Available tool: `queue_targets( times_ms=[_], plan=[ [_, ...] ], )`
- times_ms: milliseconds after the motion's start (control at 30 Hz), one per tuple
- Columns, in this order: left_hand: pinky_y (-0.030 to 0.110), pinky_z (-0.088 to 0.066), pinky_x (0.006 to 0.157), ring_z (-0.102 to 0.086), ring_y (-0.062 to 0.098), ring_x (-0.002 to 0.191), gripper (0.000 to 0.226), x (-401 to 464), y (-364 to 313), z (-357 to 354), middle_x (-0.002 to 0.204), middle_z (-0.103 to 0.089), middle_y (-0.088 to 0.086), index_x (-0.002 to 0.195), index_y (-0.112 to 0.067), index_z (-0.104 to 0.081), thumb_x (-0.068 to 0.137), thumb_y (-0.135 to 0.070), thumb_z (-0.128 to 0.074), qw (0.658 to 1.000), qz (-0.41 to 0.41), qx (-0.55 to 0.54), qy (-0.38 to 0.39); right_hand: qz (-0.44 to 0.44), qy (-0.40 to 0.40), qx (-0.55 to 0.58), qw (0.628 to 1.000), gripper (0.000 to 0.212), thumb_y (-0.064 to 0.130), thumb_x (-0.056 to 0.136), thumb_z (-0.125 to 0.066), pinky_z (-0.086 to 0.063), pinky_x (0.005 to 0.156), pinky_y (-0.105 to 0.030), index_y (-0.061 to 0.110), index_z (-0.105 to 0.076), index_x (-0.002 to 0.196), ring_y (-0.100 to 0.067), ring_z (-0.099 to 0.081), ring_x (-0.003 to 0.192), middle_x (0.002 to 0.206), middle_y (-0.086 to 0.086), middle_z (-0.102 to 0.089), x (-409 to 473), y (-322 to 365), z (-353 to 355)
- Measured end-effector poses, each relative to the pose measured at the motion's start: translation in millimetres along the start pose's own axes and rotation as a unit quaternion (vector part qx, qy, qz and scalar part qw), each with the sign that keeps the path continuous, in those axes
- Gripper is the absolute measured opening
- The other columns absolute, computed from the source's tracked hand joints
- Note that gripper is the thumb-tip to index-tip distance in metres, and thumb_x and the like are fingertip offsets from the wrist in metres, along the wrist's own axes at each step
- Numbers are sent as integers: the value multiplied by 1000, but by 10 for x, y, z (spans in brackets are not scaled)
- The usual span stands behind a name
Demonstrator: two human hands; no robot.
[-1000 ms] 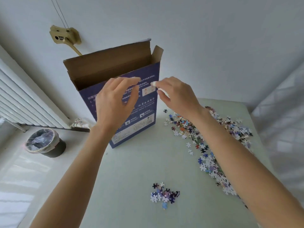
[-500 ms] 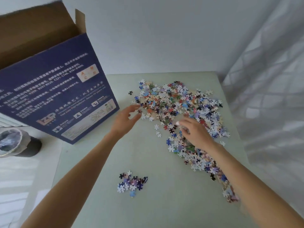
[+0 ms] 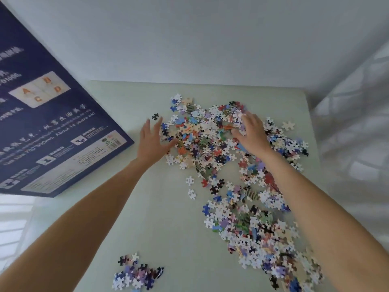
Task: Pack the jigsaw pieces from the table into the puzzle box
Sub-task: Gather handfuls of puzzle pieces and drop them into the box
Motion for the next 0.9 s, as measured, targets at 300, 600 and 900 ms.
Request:
queue_targets(
  times_ms=[300, 600, 900],
  plan=[
    [44, -5, 117, -1, 22, 144, 66, 1009, -103, -193, 157, -3, 4, 149, -24, -9, 94, -55, -29, 998, -61, -2, 4, -65, 9, -58, 996, 59, 53, 97, -22, 7, 113, -46, 25, -13, 148, -30, 7, 143, 156, -11, 3, 887, -92, -461],
    [40, 6, 117, 6, 14, 143, 63, 1115, -244, -383, 156, -4, -7, 146, -34, -11, 90, -63, -9, 964, -235, 88, 85, 78, 67, -79, 992, 53, 53, 97, -15, 11, 115, -45, 34, -11, 147, -20, 9, 143, 157, 3, 2, 933, 177, -625],
    [35, 0, 118, 3, 10, 144, 60, -158, 63, -325, 156, -10, -8, 146, -30, -23, 93, -58, -20, 956, -236, 34, 169, 131, 118, -62, 982, 66, 59, 89, -1, 14, 114, -37, 33, -16, 146, -14, 14, 142, 149, 14, 14, -382, 503, -976]
  ],
)
Point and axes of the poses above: each hand's wrist, its own x-axis towards the middle knuckle, its own z-axis out of the back of the hand, y = z × x, the point moved 1 cm from there along x, towards the middle knuckle
